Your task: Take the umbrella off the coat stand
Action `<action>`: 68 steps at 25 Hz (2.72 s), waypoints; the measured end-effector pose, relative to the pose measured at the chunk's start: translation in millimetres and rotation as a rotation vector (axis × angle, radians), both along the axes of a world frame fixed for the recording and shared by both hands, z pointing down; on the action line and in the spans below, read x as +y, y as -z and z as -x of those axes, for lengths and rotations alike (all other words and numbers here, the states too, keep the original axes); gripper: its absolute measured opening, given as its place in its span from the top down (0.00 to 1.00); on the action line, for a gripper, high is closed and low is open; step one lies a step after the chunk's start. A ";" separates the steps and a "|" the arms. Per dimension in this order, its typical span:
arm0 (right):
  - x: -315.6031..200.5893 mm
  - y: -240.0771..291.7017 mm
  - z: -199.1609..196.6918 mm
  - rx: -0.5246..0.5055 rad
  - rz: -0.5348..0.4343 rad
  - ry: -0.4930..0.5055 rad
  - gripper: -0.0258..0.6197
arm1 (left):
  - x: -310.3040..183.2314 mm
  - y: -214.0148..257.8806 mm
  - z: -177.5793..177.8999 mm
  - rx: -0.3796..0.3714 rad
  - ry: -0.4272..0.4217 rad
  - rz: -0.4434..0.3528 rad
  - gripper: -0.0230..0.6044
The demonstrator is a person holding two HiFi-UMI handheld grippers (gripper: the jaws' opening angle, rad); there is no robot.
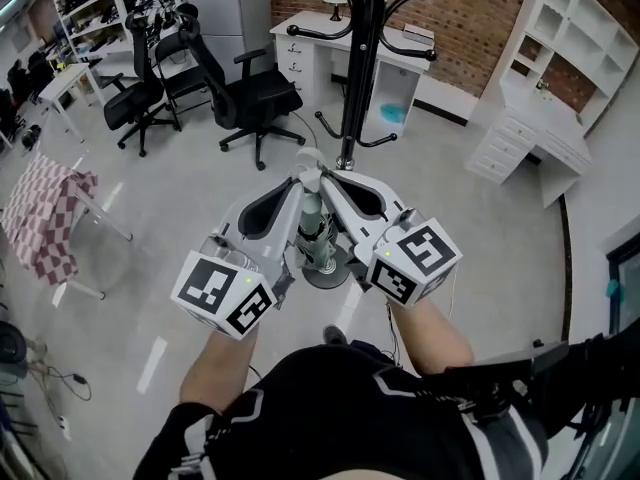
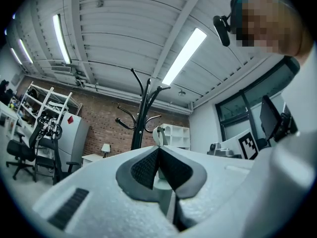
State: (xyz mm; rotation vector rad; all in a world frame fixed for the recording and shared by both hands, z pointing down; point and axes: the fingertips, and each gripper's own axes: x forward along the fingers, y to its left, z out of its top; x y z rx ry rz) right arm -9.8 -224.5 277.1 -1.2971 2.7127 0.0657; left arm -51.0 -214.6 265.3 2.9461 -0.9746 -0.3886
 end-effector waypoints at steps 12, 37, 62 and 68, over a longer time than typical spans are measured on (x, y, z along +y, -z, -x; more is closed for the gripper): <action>9.7 -40.2 -5.5 0.030 0.050 0.048 0.95 | 7.0 -44.7 -1.7 0.005 -0.009 0.077 0.94; 24.0 -70.8 -9.8 0.065 0.070 0.044 0.95 | 22.7 -67.5 -18.5 -0.029 -0.036 0.088 0.94; 28.2 -75.2 -13.7 0.077 0.059 0.058 0.95 | 25.0 -71.7 -21.5 -0.043 -0.036 0.088 0.94; 27.1 -74.2 -12.2 0.082 0.052 0.065 0.95 | 23.7 -71.7 -20.6 -0.041 -0.036 0.088 0.94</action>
